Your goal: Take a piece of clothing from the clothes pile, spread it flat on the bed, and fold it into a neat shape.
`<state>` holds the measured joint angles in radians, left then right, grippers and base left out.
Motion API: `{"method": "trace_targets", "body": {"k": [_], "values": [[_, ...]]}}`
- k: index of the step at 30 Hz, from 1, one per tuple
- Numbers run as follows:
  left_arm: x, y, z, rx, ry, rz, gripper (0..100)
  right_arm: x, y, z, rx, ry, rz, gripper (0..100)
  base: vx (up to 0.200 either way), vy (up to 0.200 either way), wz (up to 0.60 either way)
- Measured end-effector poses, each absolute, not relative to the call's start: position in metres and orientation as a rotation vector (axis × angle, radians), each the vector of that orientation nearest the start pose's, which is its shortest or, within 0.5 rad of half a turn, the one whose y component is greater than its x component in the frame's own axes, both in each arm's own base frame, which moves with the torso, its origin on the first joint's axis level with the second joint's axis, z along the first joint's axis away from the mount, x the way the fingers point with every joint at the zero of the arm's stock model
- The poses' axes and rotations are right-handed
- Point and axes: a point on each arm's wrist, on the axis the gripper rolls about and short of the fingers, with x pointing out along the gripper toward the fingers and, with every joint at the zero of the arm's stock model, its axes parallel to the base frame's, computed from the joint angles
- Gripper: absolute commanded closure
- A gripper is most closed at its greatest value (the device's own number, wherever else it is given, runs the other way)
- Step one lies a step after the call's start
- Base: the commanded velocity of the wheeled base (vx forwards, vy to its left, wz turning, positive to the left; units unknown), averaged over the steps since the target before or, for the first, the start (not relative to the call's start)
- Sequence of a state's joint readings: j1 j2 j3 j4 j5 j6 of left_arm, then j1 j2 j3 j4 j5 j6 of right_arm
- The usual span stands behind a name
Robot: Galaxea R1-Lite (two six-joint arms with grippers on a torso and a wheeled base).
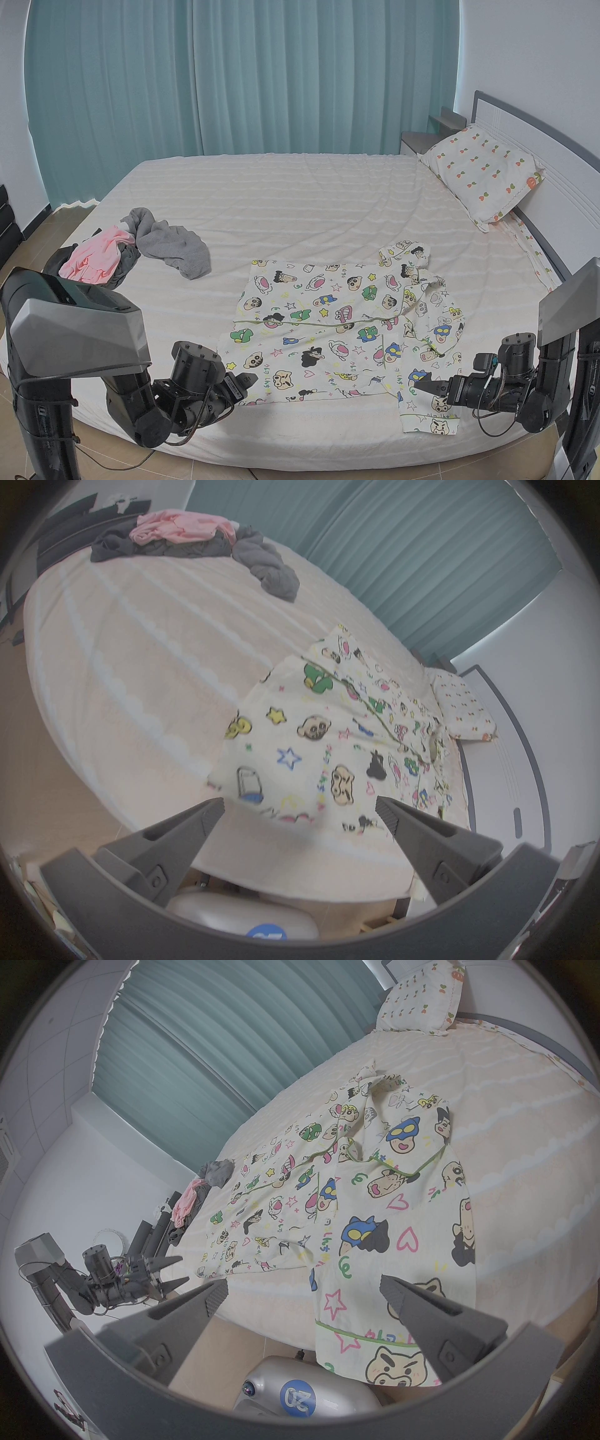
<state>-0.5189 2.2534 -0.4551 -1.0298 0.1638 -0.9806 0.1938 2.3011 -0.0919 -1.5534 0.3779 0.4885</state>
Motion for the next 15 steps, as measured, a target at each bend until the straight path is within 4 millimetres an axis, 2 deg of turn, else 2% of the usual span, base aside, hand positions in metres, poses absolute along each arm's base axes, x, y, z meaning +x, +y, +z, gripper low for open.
{"method": "trace_targets", "body": {"k": [5, 15], "values": [[0.265, -0.149, -0.035, -0.603, 0.795, 0.081, 0, 0.231, 0.053, -0.027, 0.519, 0.796, 0.374, 0, 0.000, 0.000, 0.00], [0.256, -0.146, -0.049, -0.500, 0.882, 0.120, 0, 0.231, 0.053, -0.030, 0.520, 0.809, 0.370, 0, 0.000, 0.000, 0.00]]}}
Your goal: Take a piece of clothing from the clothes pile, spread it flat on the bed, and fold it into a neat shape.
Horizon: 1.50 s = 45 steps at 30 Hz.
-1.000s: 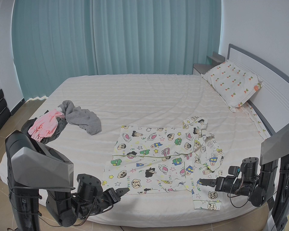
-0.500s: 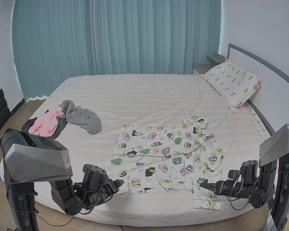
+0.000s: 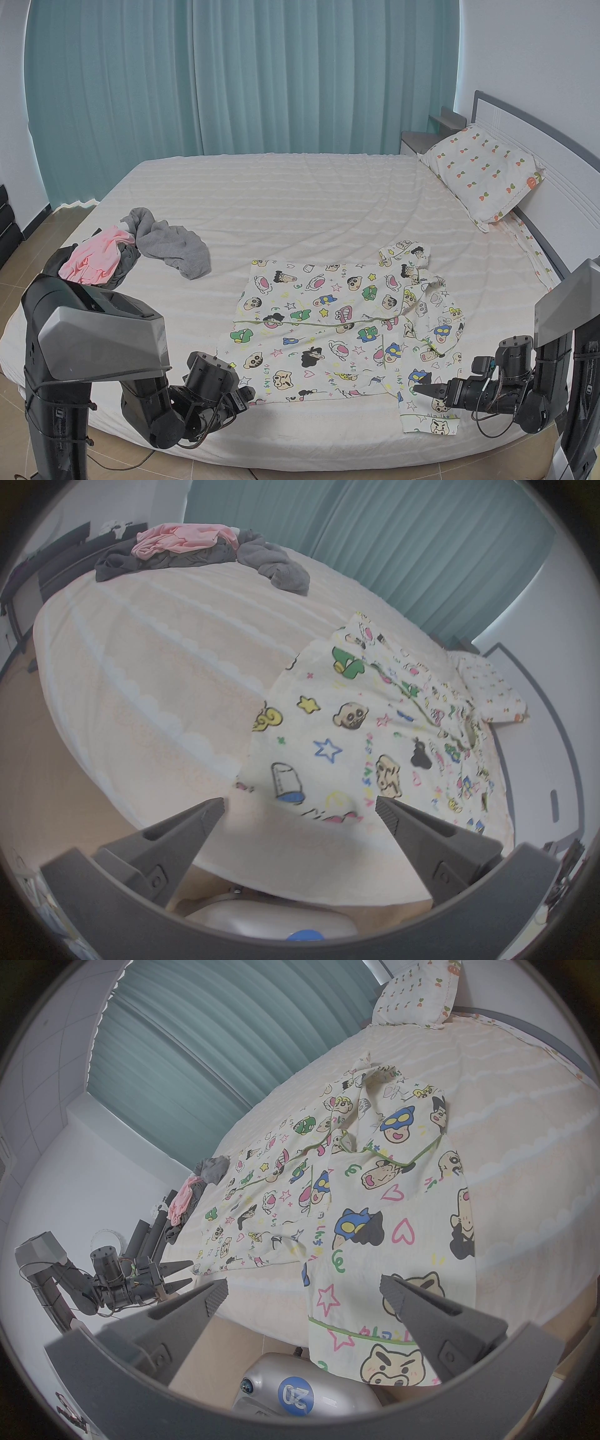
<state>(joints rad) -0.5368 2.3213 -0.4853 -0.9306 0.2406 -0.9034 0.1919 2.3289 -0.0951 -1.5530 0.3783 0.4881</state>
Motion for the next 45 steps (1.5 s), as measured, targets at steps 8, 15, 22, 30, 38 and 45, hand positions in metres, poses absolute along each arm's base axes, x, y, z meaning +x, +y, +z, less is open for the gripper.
{"method": "trace_targets", "body": {"k": [8, 15, 22, 30, 38, 45], "values": [[0.266, -0.149, -0.051, -0.444, 0.847, 0.112, 0, 0.230, 0.053, -0.030, 0.520, 0.812, 0.370, 0, 0.000, 0.000, 0.00], [0.276, -0.152, -0.060, -0.361, 0.821, 0.118, 0, 0.230, 0.054, -0.030, 0.517, 0.812, 0.372, 0, 0.000, 0.000, 0.00], [0.281, -0.156, -0.066, -0.335, 0.824, 0.106, 0, 0.230, 0.054, -0.030, 0.516, 0.815, 0.373, 0, 0.000, 0.000, 0.00], [0.282, -0.161, -0.070, -0.281, 0.877, 0.110, 100, 0.229, 0.054, -0.031, 0.516, 0.818, 0.371, 0, 0.000, 0.000, 0.00], [0.284, -0.163, -0.069, -0.286, 0.868, 0.107, 100, 0.229, 0.052, -0.032, 0.514, 0.820, 0.355, 0, 0.000, 0.000, 0.00], [0.283, -0.161, -0.069, -0.342, 0.858, 0.149, 100, 0.237, 0.038, -0.039, 0.503, 0.799, 0.298, 0, 0.000, 0.000, 0.00]]}}
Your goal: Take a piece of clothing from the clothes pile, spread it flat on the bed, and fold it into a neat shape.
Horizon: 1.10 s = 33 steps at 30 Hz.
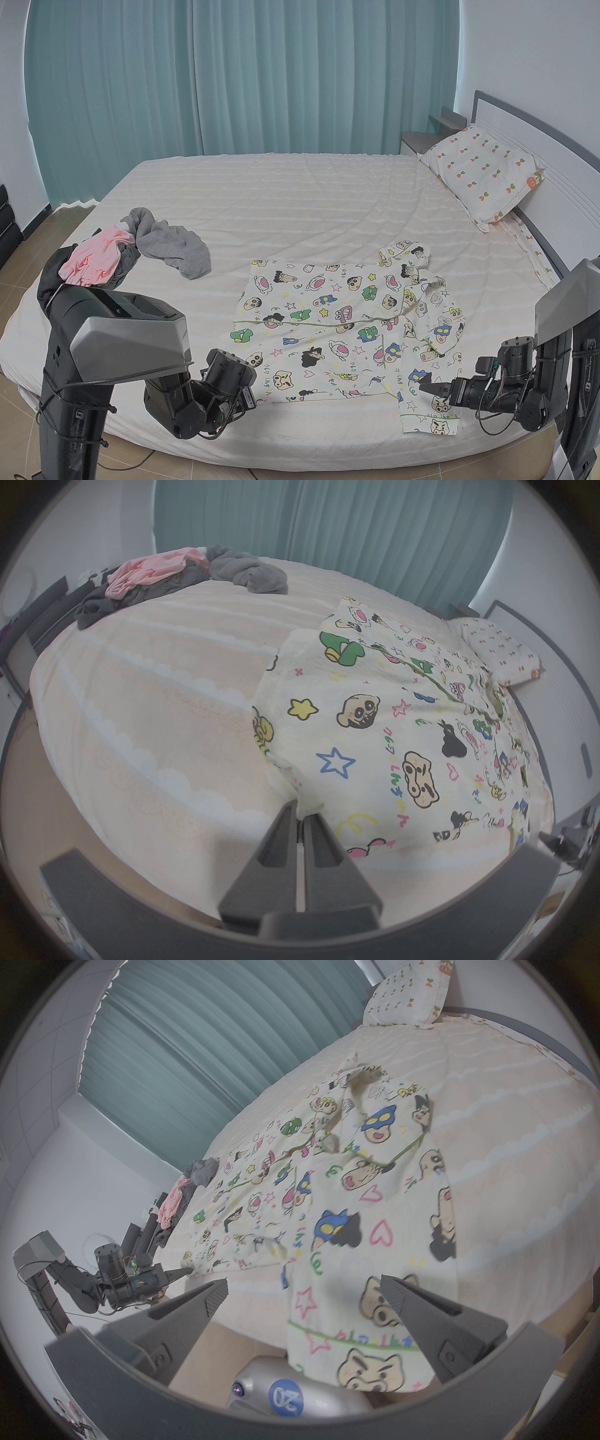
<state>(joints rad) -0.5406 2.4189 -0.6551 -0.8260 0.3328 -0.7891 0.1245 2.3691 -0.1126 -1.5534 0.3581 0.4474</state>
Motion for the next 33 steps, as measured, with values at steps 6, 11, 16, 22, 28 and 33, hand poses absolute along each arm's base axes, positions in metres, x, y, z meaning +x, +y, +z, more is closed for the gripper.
{"method": "trace_targets", "body": {"k": [6, 11, 16, 22, 28, 33], "values": [[0.280, -0.155, -0.063, -0.402, 0.810, 0.168, 100, 0.245, 0.020, -0.054, 0.472, 0.794, 0.215, 0, 0.000, 0.000, 0.00], [0.275, -0.144, -0.059, -0.422, 0.795, 0.182, 100, 0.243, 0.013, -0.064, 0.463, 0.823, 0.183, 0, 0.000, 0.000, 0.00], [0.276, -0.138, -0.057, -0.432, 0.792, 0.198, 100, 0.237, 0.011, -0.068, 0.414, 0.852, 0.188, 0, 0.000, 0.000, 0.00], [0.277, -0.135, -0.055, -0.439, 0.790, 0.205, 100, 0.225, 0.009, -0.072, 0.330, 0.897, 0.166, 0, 0.000, 0.000, 0.00], [0.278, -0.133, -0.055, -0.450, 0.795, 0.200, 100, 0.214, 0.011, -0.075, 0.274, 0.949, 0.177, 0, 0.000, 0.000, 0.00], [0.279, -0.132, -0.054, -0.457, 0.802, 0.191, 100, 0.207, 0.023, -0.075, 0.249, 0.979, 0.238, 0, 0.000, 0.000, 0.00]]}}
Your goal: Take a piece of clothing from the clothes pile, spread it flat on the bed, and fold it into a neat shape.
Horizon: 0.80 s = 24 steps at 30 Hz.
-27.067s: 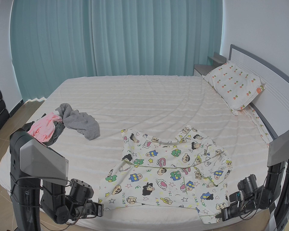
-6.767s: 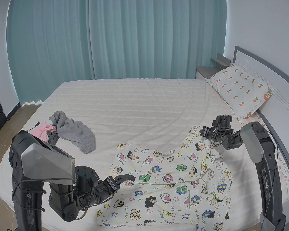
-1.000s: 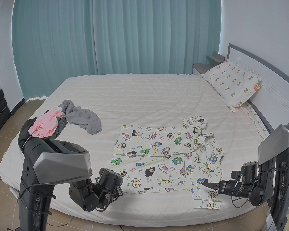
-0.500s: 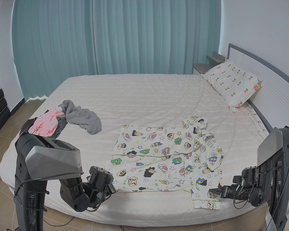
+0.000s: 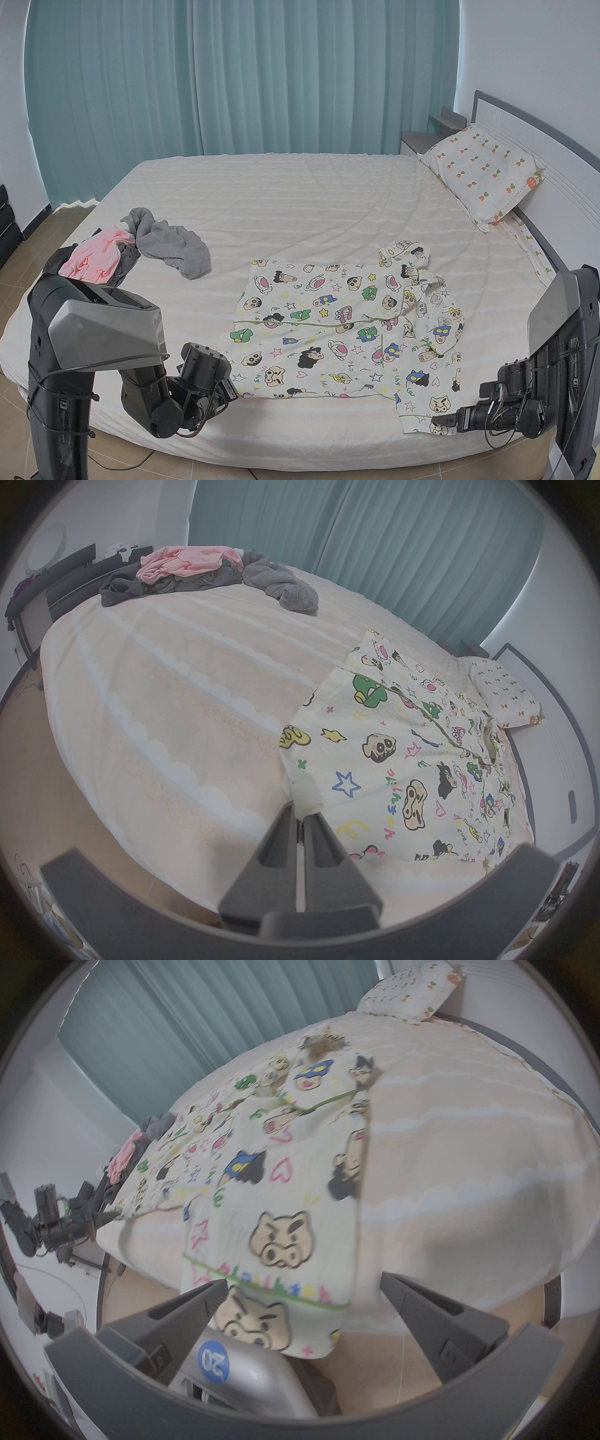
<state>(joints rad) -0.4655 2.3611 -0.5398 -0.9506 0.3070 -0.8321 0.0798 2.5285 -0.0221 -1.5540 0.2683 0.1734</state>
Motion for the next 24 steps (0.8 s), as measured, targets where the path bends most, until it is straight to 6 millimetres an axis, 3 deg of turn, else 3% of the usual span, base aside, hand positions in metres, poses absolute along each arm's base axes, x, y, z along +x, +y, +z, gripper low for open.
{"method": "trace_targets", "body": {"k": [10, 11, 24], "values": [[0.278, -0.133, -0.055, -0.459, 0.808, 0.183, 100, 0.204, 0.040, -0.075, 0.203, 0.993, 0.315, 0, 0.000, 0.000, 0.00], [0.278, -0.133, -0.055, -0.458, 0.808, 0.183, 100, 0.205, 0.040, -0.075, 0.201, 0.992, 0.318, 100, 0.000, 0.000, 0.00], [0.275, -0.134, -0.055, -0.452, 0.815, 0.179, 100, 0.205, 0.042, -0.076, 0.212, 0.996, 0.322, 100, 0.000, 0.000, 0.00]]}}
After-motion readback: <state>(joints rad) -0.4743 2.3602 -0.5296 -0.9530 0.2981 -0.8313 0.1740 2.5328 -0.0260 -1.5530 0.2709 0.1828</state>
